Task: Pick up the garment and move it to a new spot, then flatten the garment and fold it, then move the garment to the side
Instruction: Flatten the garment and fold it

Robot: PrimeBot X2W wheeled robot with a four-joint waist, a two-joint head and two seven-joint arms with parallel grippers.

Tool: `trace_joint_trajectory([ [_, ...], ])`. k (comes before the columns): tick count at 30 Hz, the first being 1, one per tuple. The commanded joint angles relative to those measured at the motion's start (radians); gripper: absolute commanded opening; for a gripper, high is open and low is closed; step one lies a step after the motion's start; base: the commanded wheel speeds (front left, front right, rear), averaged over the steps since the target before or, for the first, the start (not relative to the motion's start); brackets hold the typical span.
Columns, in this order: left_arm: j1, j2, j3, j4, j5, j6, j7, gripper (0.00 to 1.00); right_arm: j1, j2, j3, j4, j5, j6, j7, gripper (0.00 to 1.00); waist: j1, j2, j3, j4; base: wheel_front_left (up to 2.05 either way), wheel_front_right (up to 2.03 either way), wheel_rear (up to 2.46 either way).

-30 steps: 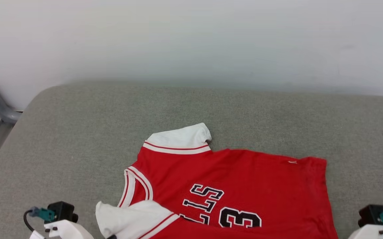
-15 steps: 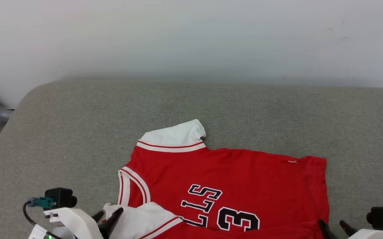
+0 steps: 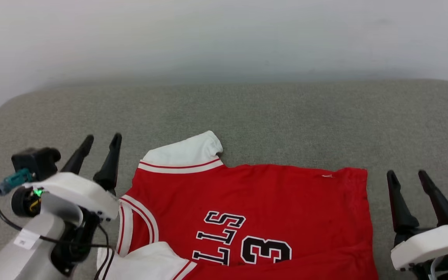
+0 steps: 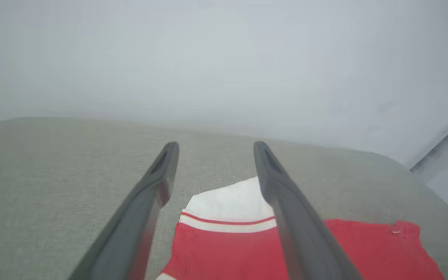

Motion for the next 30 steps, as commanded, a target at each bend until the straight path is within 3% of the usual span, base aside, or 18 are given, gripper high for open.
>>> trace_joint_trajectory([
  [1, -0.023, -0.008, 0.004, -0.005, 0.010, 0.001, -0.006, 1.00, -0.019, 0.004, 0.003, -0.009, -0.005, -0.001, -0.009, 1.00, 0.0000, -0.0001, 0.047, -0.032, 0.00, 0.00, 0.00],
  [2, -0.101, -0.012, 0.012, 0.000, 0.035, -0.016, -0.008, 1.00, -0.066, 0.008, 0.009, -0.027, -0.009, -0.001, -0.023, 1.00, 0.0000, -0.0001, 0.109, -0.062, 0.00, 0.00, 0.00],
  [10, -0.308, 0.011, -0.002, 0.122, -0.012, -0.130, 0.163, 1.00, -0.146, 0.010, 0.038, -0.008, 0.018, -0.001, -0.059, 1.00, 0.0000, -0.0001, 0.250, -0.153, 0.00, 0.00, 0.00],
  [17, -0.444, 0.065, -0.089, 0.246, -0.089, -0.251, 0.518, 1.00, -0.165, 0.010, 0.042, 0.042, 0.051, -0.001, -0.095, 1.00, 0.0000, -0.0001, 0.319, -0.209, 0.00, 0.00, 0.00],
  [25, -0.546, 0.096, -0.160, 0.324, -0.125, -0.289, 0.782, 1.00, -0.178, 0.010, 0.065, 0.092, 0.096, -0.001, -0.134, 1.00, 0.0000, -0.0001, 0.383, -0.249, 0.00, 0.00, 0.00],
  [29, -0.530, 0.078, -0.242, 0.402, -0.137, -0.295, 0.937, 1.00, -0.191, 0.010, 0.076, 0.127, 0.120, -0.001, -0.150, 1.00, 0.0000, -0.0001, 0.403, -0.267, 0.00, 0.00, 0.00],
  [30, -0.518, 0.070, -0.260, 0.417, -0.142, -0.296, 0.971, 0.92, -0.192, 0.010, 0.077, 0.134, 0.124, -0.001, -0.151, 1.00, 0.0000, -0.0001, 0.403, -0.269, 0.00, 0.00, 0.00],
])
